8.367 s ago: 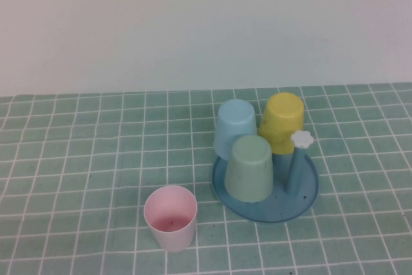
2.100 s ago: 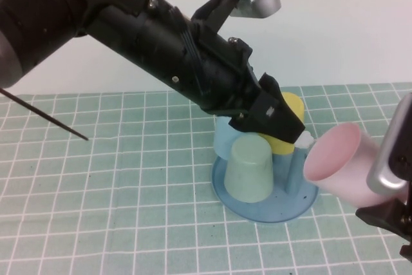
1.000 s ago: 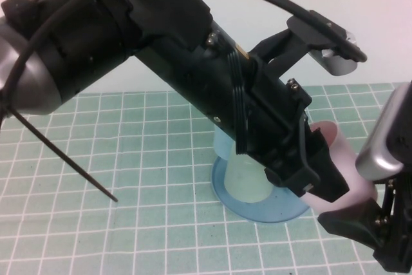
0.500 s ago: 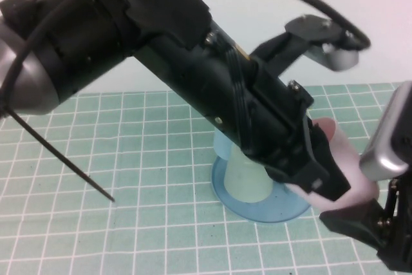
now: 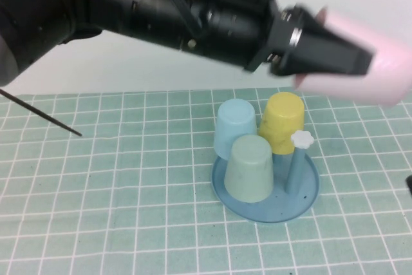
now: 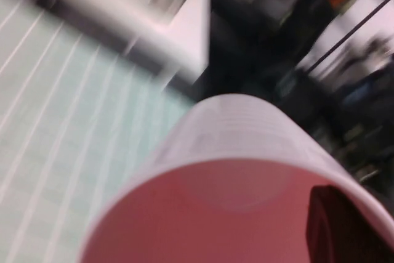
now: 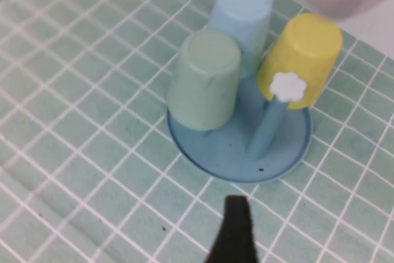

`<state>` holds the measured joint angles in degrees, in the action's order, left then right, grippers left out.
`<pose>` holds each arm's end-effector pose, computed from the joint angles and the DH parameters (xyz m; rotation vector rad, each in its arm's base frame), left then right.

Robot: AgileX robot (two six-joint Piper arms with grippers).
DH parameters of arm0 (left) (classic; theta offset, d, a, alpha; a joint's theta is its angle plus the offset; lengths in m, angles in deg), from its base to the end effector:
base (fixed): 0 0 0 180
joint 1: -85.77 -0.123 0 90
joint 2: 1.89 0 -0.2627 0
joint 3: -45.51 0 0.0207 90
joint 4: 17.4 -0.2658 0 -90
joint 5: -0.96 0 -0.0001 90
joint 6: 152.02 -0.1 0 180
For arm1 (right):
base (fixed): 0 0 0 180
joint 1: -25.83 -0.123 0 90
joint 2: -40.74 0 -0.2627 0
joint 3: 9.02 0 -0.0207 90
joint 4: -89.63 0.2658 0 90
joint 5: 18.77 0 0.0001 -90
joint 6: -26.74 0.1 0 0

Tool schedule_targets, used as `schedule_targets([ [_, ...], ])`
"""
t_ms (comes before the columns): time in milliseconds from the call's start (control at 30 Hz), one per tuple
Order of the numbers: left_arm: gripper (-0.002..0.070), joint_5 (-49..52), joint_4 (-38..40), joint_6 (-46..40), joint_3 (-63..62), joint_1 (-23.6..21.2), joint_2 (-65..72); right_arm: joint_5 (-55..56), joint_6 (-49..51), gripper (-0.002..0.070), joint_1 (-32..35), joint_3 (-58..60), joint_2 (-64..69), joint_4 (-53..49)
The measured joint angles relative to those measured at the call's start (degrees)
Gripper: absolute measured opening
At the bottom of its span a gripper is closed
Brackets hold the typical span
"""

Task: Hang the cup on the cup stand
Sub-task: Adjust the cup with two arms

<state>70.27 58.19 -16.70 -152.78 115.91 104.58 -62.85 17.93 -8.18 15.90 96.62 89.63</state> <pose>0.2792 -0.2669 0.3819 1.0761 1.8620 -1.5966 0.1606 0.1083 0.3461 -0.7996 2.0393 0.2494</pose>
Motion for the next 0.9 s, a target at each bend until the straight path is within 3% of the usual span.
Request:
schedule_targets([
  [200,0.0011,0.10,12.37,-5.27,0.00,0.10,0.84,1.92,7.07,0.0530,0.00,0.00,-1.74,-0.75],
  [233,0.0000,3.78,17.05,-6.83,0.06,0.02,1.08,2.99,7.75,0.0529,0.00,0.00,-2.16,-0.83],
  [267,0.0011,-0.01,15.75,-6.58,0.00,0.10,1.80,4.06,8.42,0.0527,0.00,0.30,-2.47,-0.83],
  [400,0.0011,-0.34,22.45,-10.72,0.94,0.10,3.29,7.41,11.21,0.0526,0.00,2.38,-3.87,-0.83],
  [667,0.0011,-0.37,23.29,-17.18,9.00,0.10,3.44,14.27,15.77,0.0524,0.00,6.88,-6.50,-1.08],
  [900,0.0011,-0.58,23.11,-24.34,11.23,0.45,3.41,33.60,29.70,0.0524,0.00,14.64,-9.62,-1.55],
])
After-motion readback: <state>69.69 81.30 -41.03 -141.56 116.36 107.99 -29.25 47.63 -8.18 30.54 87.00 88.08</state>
